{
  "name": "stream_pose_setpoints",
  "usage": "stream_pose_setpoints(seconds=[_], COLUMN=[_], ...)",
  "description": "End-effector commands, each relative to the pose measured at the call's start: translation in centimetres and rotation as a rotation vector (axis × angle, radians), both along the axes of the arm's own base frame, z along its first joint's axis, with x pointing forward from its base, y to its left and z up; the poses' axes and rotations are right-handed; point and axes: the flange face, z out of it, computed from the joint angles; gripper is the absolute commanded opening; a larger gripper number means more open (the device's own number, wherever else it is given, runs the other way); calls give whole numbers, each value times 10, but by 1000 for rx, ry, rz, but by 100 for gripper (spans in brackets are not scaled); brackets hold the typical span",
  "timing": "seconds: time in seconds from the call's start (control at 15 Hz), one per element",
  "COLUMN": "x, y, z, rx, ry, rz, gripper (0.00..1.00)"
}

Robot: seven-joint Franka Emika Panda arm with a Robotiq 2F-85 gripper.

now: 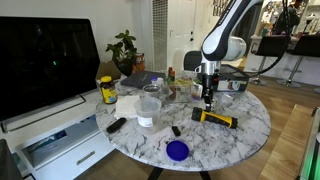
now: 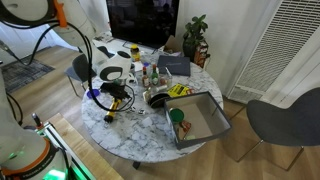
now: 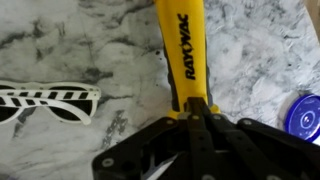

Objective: Turn off the flashlight switch

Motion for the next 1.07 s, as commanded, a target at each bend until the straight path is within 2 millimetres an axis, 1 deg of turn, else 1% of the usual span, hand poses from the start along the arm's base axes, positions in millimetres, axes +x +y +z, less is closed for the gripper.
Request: stream_pose_setpoints(seconds=[0.0, 0.13, 0.2, 0.27, 0.33, 0.47, 0.6, 0.93, 1.0], x=[9, 17, 20, 24, 27, 32, 30, 19, 17], y=[9, 12, 16, 17, 18, 11, -6, -42, -46], z=[-41, -51, -55, -54, -45, -28, -7, 30, 37], rx=[-50, -73, -75, -69, -62, -50, -47, -54, -54], ry=[107, 153, 178, 196, 204, 206, 187, 137, 126], rz=[-1, -7, -6, -7, -10, -19, -42, -91, -100], gripper=[0, 0, 0, 0, 0, 0, 0, 0, 0])
